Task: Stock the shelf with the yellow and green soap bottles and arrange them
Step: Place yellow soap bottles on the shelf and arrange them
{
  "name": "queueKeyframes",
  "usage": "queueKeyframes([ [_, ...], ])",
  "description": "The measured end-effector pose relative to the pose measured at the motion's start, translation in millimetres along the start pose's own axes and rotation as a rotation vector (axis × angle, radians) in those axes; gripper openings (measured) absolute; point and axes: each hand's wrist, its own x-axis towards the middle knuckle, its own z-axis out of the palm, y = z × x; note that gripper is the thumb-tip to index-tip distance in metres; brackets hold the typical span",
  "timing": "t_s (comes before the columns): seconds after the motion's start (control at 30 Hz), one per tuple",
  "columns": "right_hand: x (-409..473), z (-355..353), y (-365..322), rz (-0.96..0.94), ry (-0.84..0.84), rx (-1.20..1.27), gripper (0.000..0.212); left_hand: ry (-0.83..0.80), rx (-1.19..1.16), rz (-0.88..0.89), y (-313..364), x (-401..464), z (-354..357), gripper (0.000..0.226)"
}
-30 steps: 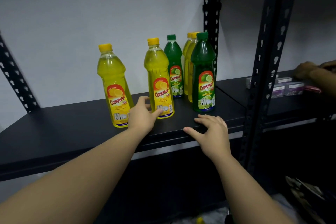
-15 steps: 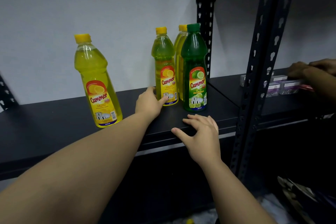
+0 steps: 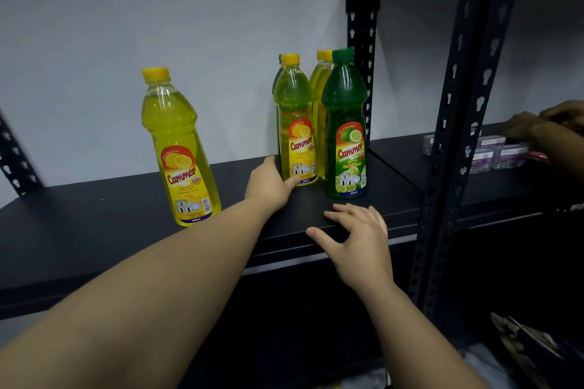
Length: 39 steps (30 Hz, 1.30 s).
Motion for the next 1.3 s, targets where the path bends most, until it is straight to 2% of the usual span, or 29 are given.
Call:
queueKeyframes([
  [0.07, 0.4, -0.8, 0.9, -0.002, -0.013, -0.003, 0.057, -0.004, 0.024, 0.027, -0.2, -11.7, -9.2, 0.072],
  [0.27, -0.4, -1.3, -0.1, -0.031, 0.003, -0.021, 0.057, 0.075, 0.067, 0.233, -32.2, -77.3, -55.2, 0.041],
  [0.37, -2.9, -1.6, -2.1, -0.038, 0.004, -0.038, 0.057, 0.069, 0.035, 0.219, -58.7, -104.2, -76.2, 0.033],
  [0.53, -5.0, -0.9, -7.3, -0.011, -0.008, -0.059, 0.052, 0.207, -0.021, 0.065, -90.3, -114.8, -111.9, 0.019],
  [0.6, -5.2, -0.9, -8.5, 0.0, -0.011, -0.06, 0.052, 0.261, -0.005, -0.017, -97.9, -109.7, -126.0, 0.025],
  [0.67, -5.0, -1.1, -9.5, 0.006, -0.012, -0.061, 0.051, 0.274, -0.014, -0.1, -106.3, -100.8, -137.8, 0.047],
  [0.73, -4.8, -1.4, -9.5, 0.007, -0.01, -0.062, 0.05, 0.209, -0.068, -0.167, -111.7, -91.8, -146.4, 0.074],
  [0.8, -4.7, -1.3, -8.9, 0.006, -0.009, -0.057, 0.05, 0.085, -0.172, -0.192, -113.4, -85.3, -151.1, 0.089],
  [0.87, -4.9, -0.9, -7.7, 0.003, -0.006, -0.054, 0.05, 0.003, -0.288, -0.193, -115.0, -80.8, -153.6, 0.087],
  [0.97, -5.4, 0.8, -6.3, 0.006, 0.006, -0.04, 0.051, -0.029, -0.379, -0.19, -120.2, -74.6, -154.9, 0.09],
  [1.3, -4.8, 3.7, -4.9, 0.013, 0.027, -0.004, 0.049, -0.107, -0.418, -0.083, -70.7, -55.9, -87.1, 0.095],
])
